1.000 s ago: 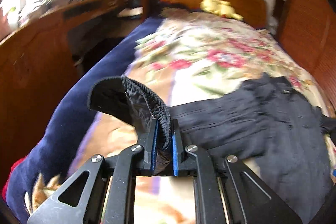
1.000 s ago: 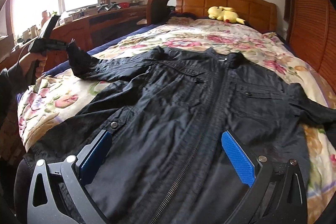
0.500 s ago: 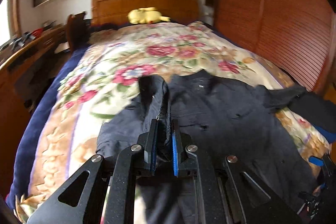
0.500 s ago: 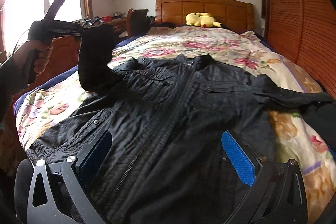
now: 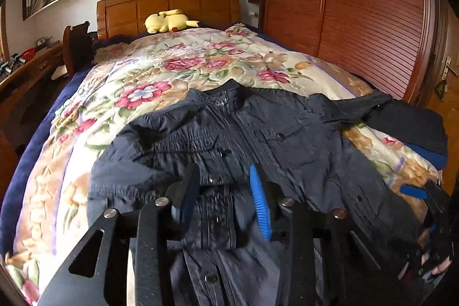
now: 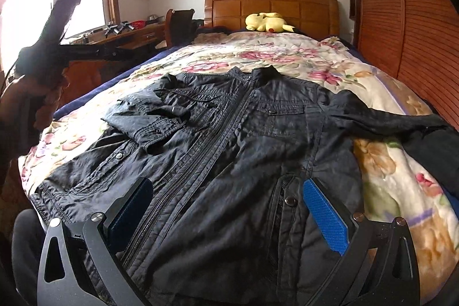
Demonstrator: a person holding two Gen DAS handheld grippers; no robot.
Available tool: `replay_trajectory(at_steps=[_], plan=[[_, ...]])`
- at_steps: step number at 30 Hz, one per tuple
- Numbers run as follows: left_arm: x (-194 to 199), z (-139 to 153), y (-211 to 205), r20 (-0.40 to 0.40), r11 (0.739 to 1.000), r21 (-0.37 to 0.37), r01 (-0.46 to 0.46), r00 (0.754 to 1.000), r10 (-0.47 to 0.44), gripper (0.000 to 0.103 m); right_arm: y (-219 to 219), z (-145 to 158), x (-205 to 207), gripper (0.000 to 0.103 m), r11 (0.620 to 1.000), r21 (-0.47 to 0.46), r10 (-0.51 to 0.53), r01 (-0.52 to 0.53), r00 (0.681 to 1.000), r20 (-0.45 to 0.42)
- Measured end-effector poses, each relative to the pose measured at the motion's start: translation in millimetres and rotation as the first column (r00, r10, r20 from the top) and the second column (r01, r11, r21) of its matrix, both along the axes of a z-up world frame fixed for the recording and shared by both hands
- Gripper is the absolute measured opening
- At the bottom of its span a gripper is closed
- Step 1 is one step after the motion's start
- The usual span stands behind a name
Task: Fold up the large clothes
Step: 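Lift the sleeve with the left tool, lay it across the jacket body, release, then grasp the jacket side edge by the button tab with the right tool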
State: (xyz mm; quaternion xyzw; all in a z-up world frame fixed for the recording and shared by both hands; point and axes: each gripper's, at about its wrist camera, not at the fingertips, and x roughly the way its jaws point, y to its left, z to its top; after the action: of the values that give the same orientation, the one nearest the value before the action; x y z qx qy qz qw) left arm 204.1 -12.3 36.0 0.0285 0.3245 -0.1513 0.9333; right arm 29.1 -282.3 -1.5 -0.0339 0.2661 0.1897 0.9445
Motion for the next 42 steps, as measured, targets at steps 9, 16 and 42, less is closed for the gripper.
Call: replay_trajectory(at_steps=[9, 16, 42], plan=[[-37.8, -32.3, 39.9, 0.024, 0.998, 0.024, -0.059, 0.998, 0.059, 0.067, 34.2, 7.8, 57.1, 0.101, 0.996, -0.021, 0.085, -0.085, 0.996, 0.007], [-46.4, -52.9, 81.4, 0.013, 0.992, -0.028, -0.119, 0.993, 0.12, 0.078, 84.1, -3.0, 119.4, 0.097, 0.984, -0.047, 0.172, -0.173, 0.985, -0.032], [-50.2, -48.3, 150.8, 0.053, 0.967, -0.113, -0.227, 0.971, 0.234, 0.081, 174.3, -54.1, 255.6, 0.018, 0.906, -0.083, 0.383, -0.416, 0.887, -0.259]])
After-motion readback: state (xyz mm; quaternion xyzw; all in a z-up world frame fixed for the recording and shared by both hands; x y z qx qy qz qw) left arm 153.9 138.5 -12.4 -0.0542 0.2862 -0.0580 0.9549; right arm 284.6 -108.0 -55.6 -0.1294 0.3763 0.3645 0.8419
